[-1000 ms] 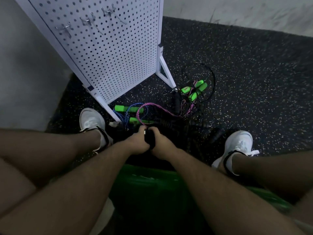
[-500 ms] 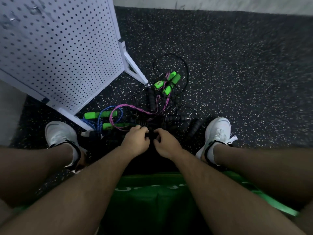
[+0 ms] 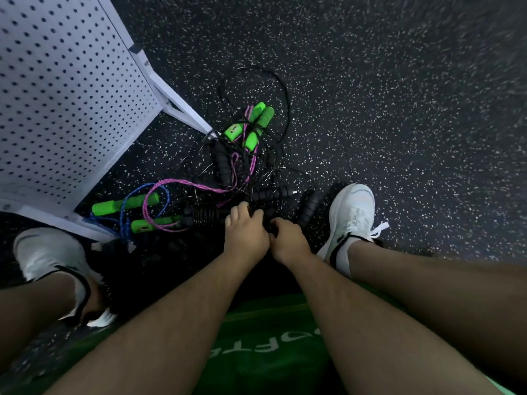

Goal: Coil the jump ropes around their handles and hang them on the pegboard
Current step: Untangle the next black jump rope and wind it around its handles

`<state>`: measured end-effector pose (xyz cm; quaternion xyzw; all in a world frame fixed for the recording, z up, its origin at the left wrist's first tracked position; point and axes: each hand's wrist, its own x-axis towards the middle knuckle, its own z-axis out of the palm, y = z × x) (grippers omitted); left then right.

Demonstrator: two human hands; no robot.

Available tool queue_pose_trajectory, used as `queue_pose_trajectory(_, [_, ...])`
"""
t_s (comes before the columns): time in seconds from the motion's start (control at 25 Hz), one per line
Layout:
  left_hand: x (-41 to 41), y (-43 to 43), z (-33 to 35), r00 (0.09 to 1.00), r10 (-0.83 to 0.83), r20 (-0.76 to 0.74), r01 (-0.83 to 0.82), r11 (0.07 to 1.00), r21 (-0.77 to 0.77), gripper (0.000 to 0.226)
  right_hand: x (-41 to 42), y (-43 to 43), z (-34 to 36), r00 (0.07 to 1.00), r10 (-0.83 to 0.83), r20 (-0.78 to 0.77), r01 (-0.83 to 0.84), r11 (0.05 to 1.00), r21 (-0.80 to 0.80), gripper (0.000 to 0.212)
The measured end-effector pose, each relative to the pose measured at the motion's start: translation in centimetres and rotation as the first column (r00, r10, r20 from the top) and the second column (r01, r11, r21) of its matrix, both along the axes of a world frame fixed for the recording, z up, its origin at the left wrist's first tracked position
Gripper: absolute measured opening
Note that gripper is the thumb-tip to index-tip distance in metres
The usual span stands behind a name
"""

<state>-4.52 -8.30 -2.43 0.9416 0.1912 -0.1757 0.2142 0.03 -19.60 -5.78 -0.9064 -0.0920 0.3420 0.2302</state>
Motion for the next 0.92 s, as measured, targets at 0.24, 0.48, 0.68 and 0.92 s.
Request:
queue_pose_trajectory(0.24, [3.6,2.4,-2.2,0.982,0.167,-0.092,-0.181,0.966,-0.182,0.045,2.0,2.9,-2.2,0.995,-0.101,-0.021,0.102,0.992,0.077,0.041])
queue_pose_trajectory(0.48, [6.4,4.5,-2.8,0.808,0.551,-0.206,-0.563,0.623,-0.543,0.060,4.3,5.8,-0.9,0.980,-0.172,-0.102,0.193,0.947,0.256,0.046])
queue_pose_trajectory(0.68, [6.8,5.1,-2.4,0.799,0.577,-0.172,-0.566,0.623,-0.539,0.026,5.4,5.7,1.0,0.959,-0.262,-0.106,0.282,0.913,0.294,0.026])
queue_pose_trajectory(0.92, [6.3,6.5,1.5,0.774,0.631,-0.040,-0.526,0.607,-0.595,0.009,6.2,7.1,4.6,0.965,-0.242,-0.099,0.262,0.904,0.338,0.019])
